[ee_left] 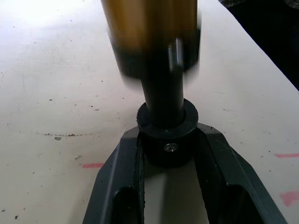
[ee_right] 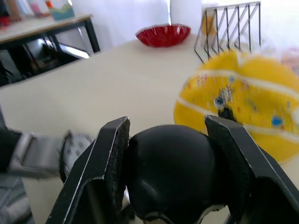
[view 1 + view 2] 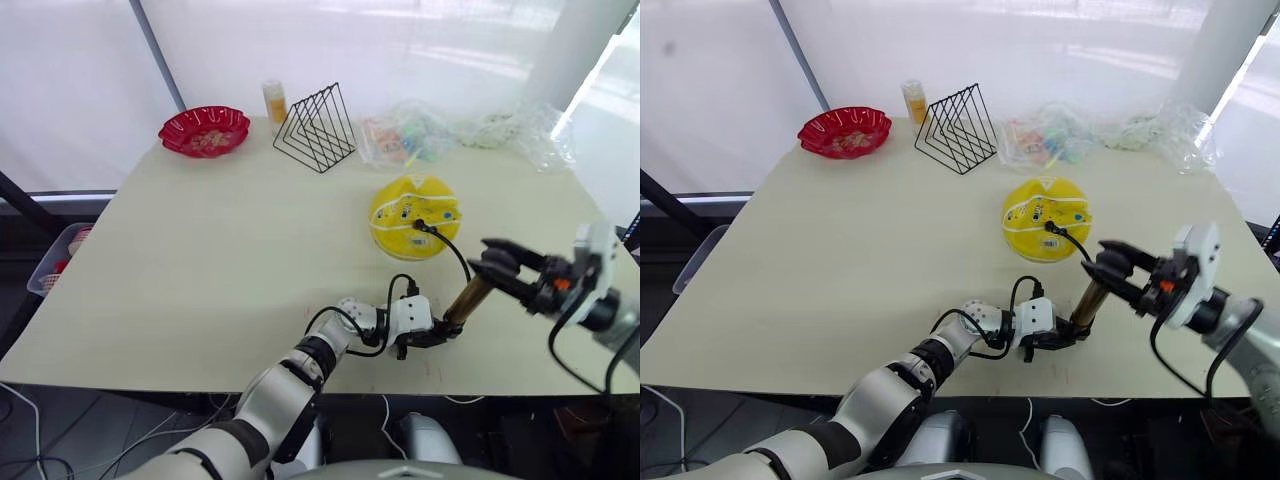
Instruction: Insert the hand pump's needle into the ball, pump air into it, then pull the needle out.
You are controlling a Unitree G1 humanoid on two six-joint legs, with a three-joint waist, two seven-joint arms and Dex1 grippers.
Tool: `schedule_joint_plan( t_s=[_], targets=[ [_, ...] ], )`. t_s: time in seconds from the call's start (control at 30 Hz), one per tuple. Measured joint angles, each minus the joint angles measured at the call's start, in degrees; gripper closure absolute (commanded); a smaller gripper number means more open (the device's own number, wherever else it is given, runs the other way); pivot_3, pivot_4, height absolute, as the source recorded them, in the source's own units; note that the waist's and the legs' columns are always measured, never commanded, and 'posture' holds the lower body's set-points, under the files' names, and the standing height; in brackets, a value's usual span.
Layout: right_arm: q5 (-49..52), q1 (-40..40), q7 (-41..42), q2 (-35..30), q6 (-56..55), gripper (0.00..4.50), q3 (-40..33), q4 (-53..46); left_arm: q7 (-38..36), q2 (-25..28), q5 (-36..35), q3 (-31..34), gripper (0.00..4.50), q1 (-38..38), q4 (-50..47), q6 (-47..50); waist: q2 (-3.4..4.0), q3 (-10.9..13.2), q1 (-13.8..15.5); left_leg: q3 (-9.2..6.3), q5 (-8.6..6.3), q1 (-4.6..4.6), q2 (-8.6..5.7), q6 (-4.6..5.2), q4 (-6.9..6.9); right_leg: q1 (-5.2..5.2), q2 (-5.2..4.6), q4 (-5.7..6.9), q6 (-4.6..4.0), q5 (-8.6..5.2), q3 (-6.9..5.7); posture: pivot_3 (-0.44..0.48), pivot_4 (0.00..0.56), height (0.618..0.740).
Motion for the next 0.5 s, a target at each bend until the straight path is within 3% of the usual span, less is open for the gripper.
schedule_joint_plan(
  t_s=[0.23, 0.5],
  targets=[
    [14.86, -8.48, -5.20, -8.75, 9.90, 2.43, -10.36, -1.01, -0.27, -0.09, -0.08, 0.01, 3.48, -0.07, -0.38, -0.03, 0.05, 0.42, 0.50, 0.16, -0.01, -0.02, 0.02, 0.03, 0.02, -0.08, 0.26, 0.02, 0.08, 0.04, 0.09, 0.000, 0.150, 0.737],
    [15.11, -5.13, -8.50, -7.79, 11.58, 2.43, -13.51, -5.88, -0.52, 0.09, -0.02, -0.16, 3.48, 0.15, -0.49, -0.13, -0.44, 0.28, 0.59, 0.15, -0.02, 0.01, 0.12, 0.03, 0.01, -0.06, 0.41, 0.02, 0.08, 0.03, 0.11, 0.000, 0.150, 0.737]
  ],
)
